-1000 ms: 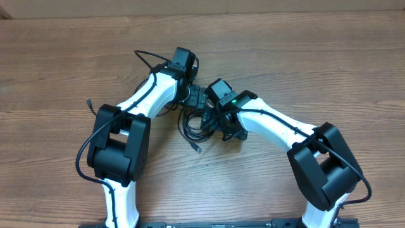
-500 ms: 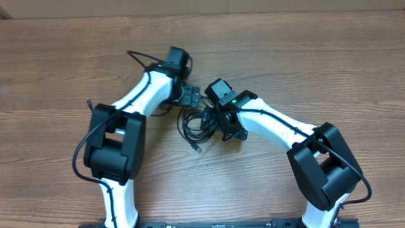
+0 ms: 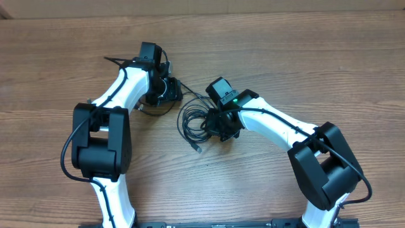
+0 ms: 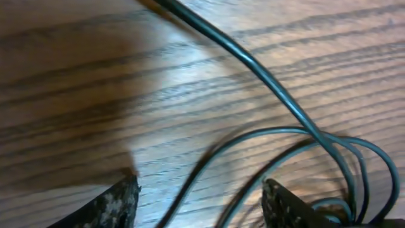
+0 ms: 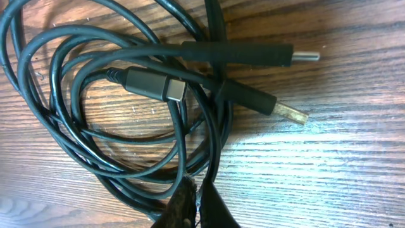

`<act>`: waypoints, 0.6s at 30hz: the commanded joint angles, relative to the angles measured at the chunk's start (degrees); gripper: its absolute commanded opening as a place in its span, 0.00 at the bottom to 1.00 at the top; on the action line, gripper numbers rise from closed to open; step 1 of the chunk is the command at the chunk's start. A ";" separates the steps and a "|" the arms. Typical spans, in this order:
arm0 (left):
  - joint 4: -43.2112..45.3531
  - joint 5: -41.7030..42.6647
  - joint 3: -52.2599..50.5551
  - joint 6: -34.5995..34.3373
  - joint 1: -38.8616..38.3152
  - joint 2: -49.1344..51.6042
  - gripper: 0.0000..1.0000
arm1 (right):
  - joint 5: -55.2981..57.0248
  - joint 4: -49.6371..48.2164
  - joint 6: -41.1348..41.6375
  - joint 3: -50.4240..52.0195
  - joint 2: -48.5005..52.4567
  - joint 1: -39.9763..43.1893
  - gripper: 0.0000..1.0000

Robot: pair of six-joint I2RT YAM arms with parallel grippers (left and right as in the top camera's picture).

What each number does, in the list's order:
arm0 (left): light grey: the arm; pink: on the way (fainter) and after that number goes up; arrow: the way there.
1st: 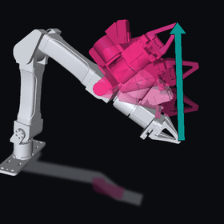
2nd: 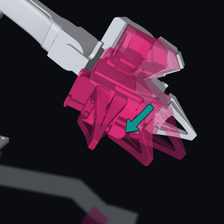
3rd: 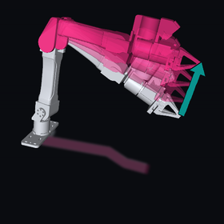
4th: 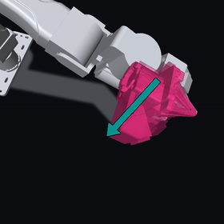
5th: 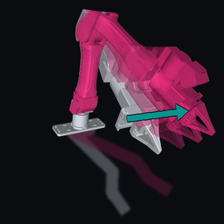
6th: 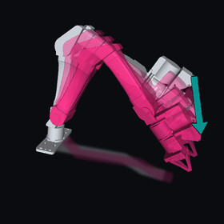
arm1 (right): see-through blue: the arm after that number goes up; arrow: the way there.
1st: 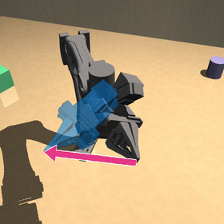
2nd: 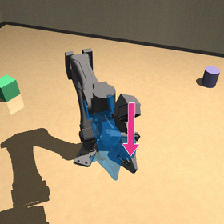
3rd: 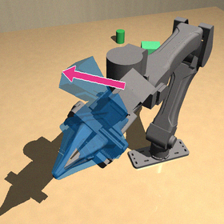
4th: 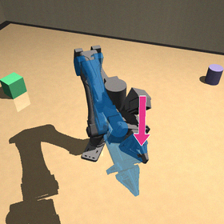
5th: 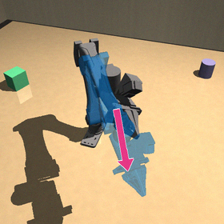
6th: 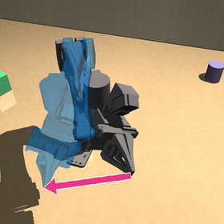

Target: Untangle cables

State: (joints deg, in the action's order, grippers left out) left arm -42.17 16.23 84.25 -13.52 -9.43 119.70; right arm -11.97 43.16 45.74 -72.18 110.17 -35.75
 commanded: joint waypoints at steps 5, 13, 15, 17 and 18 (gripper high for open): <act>0.24 1.38 -0.63 -0.15 -0.90 0.02 0.68 | 8.33 -6.23 8.55 6.25 0.26 -3.48 0.41; 0.24 1.36 -0.63 0.24 -0.90 0.02 0.68 | 8.46 3.41 5.92 4.94 0.52 0.35 0.50; 0.26 1.36 -0.63 0.24 -0.90 0.02 0.69 | 9.31 14.53 1.62 0.46 0.55 4.46 0.57; 0.26 1.36 -0.63 0.24 -0.90 0.02 0.70 | 10.01 21.18 -0.92 -1.81 0.55 8.04 0.62; 0.24 1.36 -0.63 0.24 -0.90 0.02 0.70 | 10.01 22.51 -2.47 -1.92 0.55 10.16 0.67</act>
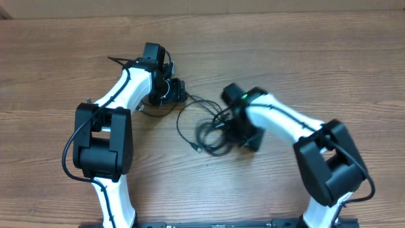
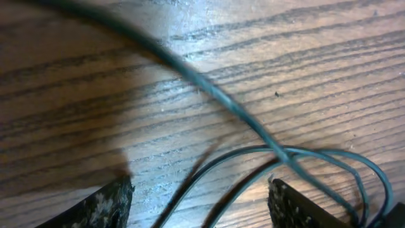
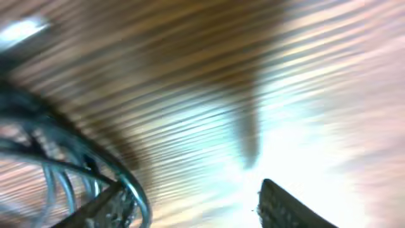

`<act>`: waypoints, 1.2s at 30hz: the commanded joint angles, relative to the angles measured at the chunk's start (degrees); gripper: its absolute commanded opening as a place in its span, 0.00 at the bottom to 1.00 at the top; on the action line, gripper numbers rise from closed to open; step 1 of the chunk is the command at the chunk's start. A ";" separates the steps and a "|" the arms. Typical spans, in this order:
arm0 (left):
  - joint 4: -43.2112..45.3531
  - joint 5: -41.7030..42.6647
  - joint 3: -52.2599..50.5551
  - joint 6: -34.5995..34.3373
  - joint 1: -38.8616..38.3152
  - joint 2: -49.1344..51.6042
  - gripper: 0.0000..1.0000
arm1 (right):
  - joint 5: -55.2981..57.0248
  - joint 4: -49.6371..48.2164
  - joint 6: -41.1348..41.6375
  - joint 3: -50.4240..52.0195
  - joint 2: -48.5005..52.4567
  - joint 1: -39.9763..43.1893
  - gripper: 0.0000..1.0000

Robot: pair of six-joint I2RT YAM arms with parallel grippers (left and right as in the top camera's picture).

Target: Untangle cables

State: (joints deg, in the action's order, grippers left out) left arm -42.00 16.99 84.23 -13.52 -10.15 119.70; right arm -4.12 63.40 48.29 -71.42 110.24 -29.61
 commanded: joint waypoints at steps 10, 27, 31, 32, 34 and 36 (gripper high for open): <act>0.33 5.49 -0.57 5.57 -1.66 0.02 0.72 | 1.64 -3.67 -17.51 -2.91 0.48 7.63 0.87; -1.44 -4.72 -0.02 1.53 -1.81 0.02 0.84 | -15.69 3.30 -20.55 -9.99 0.48 -1.05 0.60; -1.31 -4.72 -0.02 1.51 -1.86 0.02 0.85 | -13.05 -0.72 -21.59 -7.02 0.50 -6.45 0.61; -1.33 -4.72 -0.02 1.53 -1.86 0.02 0.85 | -10.23 -1.66 -21.57 -6.34 0.50 -7.89 0.60; -1.36 -4.72 -0.02 1.53 -1.86 0.02 0.85 | -6.58 -3.06 -21.57 -5.77 0.52 -9.79 0.61; -1.38 -4.72 -0.02 1.53 -1.86 0.02 0.86 | -3.85 -4.35 -21.55 -5.77 0.59 -10.97 0.60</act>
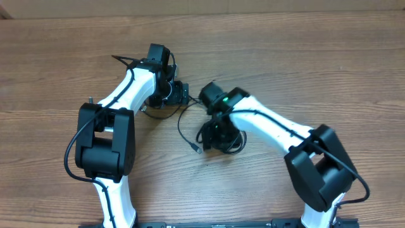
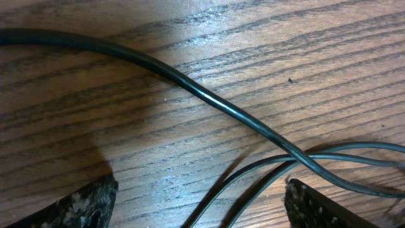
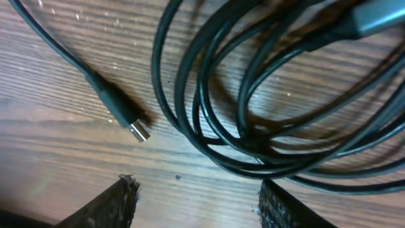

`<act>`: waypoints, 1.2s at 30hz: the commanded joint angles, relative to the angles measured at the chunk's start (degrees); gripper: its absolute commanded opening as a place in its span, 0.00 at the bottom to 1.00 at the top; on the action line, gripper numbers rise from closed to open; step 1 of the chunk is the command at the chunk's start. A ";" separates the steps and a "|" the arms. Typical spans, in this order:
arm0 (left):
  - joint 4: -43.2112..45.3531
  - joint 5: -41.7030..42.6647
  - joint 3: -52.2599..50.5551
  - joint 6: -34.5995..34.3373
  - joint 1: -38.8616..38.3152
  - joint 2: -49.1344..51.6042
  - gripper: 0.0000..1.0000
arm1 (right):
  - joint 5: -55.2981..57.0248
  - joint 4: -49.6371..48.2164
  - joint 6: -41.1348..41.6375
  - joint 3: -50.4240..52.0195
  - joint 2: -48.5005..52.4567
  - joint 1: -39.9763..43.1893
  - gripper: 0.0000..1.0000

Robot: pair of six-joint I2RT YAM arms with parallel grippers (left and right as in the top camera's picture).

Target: Untangle cables

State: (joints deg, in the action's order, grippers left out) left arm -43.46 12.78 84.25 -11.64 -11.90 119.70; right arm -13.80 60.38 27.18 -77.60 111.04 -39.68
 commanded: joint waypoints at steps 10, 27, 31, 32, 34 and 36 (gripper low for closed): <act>0.07 -0.50 -0.04 -0.35 -0.11 0.02 0.87 | 7.78 -7.17 -0.46 0.42 -0.22 -1.14 0.34; 0.07 -0.52 -0.04 -0.35 -0.11 0.02 0.88 | 7.78 -7.61 -0.44 0.42 0.15 -1.14 0.28; 0.09 -0.52 -0.04 -0.35 -0.11 0.02 0.88 | 7.80 -7.72 -0.24 0.42 0.22 -1.14 0.28; 0.13 -0.50 -0.04 -0.35 -0.11 0.02 0.89 | 7.82 -7.72 -0.24 0.42 0.22 -1.14 0.31; 0.13 -0.52 -0.04 -0.35 -0.11 0.02 0.89 | 7.87 -7.69 0.02 0.42 0.22 -1.14 0.37; 0.13 -0.50 -0.04 -0.35 -0.11 0.02 0.89 | 9.64 -7.39 2.51 0.42 0.22 -1.14 0.39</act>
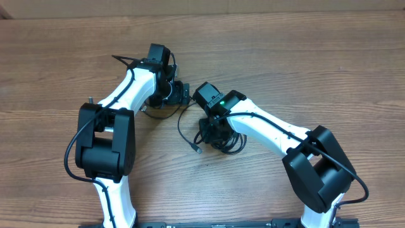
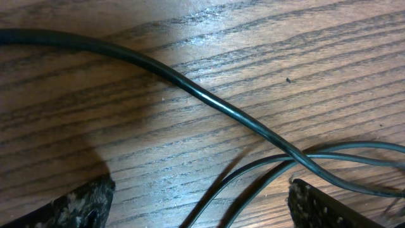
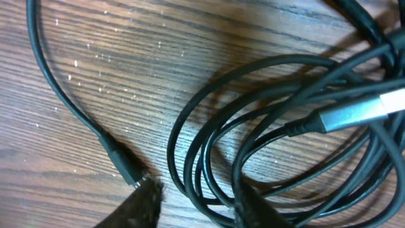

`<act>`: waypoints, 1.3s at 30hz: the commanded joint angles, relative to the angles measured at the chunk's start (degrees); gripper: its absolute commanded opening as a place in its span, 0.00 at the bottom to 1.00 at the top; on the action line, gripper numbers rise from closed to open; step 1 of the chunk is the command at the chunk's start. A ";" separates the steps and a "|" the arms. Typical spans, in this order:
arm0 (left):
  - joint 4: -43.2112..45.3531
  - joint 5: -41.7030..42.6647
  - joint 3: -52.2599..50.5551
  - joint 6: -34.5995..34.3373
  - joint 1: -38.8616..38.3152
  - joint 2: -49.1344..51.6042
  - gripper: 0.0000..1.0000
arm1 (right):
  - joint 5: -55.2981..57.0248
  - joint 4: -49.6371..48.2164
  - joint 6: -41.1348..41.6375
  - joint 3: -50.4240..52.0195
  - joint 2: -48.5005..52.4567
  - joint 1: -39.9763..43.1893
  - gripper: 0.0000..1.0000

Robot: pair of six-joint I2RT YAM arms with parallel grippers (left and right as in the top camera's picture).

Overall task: Untangle cables
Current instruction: 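Release the cables and lift both grippers away from the coil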

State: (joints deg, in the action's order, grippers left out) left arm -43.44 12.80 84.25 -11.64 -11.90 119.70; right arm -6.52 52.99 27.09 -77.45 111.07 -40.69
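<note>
A tangled coil of black cable (image 1: 230, 143) lies at mid-table, with a loose strand ending in a small plug (image 1: 197, 149). My right gripper (image 1: 212, 134) is down on the coil's left side. In the right wrist view its fingers (image 3: 138, 209) straddle several coil strands (image 3: 209, 158), jaws partly narrowed, the small plug (image 3: 125, 166) just by the left fingertip. A grey plug (image 3: 354, 114) lies in the coil. My left gripper (image 1: 179, 94) is open wide over two thin strands (image 2: 253, 171), below a thicker cable (image 2: 209, 101).
A wooden table (image 1: 316, 57) carries everything. Both arms reach in towards the middle, their wrists close together. A cable loop (image 1: 152, 113) lies under the left wrist, and another black lead (image 1: 123, 61) runs off behind it.
My right gripper's fingers stand closer together around the coil strands, and the wrist sits slightly further left. The left gripper and its cables have not moved.
First my right gripper was shut at the coil's edge, plugs in view. Then it was open to the right of the coil, which had shifted. Later it stood open over the coil's left side, and now narrower. The left gripper stayed open over thin strands.
</note>
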 commanded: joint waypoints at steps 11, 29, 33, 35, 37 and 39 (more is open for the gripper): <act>-0.02 -0.61 -0.04 -0.35 -0.11 0.02 0.91 | 11.13 -1.64 8.44 0.20 0.20 0.26 0.79; -7.41 11.61 4.66 1.09 10.56 -0.37 0.86 | 0.39 -11.74 -10.82 -11.74 5.92 12.44 0.83; -7.10 13.92 4.63 3.39 11.23 -0.35 0.85 | 0.44 -12.28 -14.51 -11.74 10.51 10.51 0.75; -7.26 9.97 4.63 0.04 11.21 -0.35 0.86 | 0.42 -12.17 -14.99 -11.74 12.39 10.10 0.73; -7.30 9.07 4.63 -0.81 11.21 -0.33 0.86 | 0.44 -11.82 -14.97 -11.74 12.72 10.10 0.73; -7.32 9.25 4.63 -0.74 11.15 -0.33 0.86 | 0.42 -11.78 -14.93 -11.74 12.72 10.10 0.77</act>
State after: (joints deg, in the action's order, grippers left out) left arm -50.70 22.52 87.72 -11.49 -0.38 119.70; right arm -5.98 41.21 13.21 -89.34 123.81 -30.81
